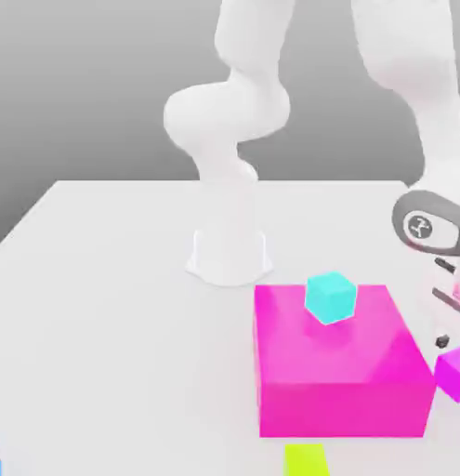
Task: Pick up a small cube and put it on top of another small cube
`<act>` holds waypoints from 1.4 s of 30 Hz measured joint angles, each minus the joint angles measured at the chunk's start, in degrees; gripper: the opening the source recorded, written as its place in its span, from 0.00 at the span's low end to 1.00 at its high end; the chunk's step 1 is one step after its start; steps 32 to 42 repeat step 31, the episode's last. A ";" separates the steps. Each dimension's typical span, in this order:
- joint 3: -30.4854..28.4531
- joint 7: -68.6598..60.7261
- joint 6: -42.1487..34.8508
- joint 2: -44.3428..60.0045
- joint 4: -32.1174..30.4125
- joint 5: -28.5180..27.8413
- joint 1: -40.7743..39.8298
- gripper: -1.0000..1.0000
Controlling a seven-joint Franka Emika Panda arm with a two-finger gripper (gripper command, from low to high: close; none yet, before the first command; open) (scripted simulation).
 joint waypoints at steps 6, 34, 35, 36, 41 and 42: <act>0.12 -0.03 -0.32 -0.24 -0.05 -0.01 -0.09 0.00; -14.76 21.05 -9.08 -5.43 3.55 15.75 -18.15 1.00; -14.76 21.05 -9.08 -5.43 3.55 15.75 -18.15 1.00; -14.76 21.05 -9.08 -5.43 3.55 15.75 -18.15 1.00; -14.76 21.05 -9.08 -5.43 3.55 15.75 -18.15 1.00; -14.76 21.05 -9.08 -5.43 3.55 15.75 -18.15 1.00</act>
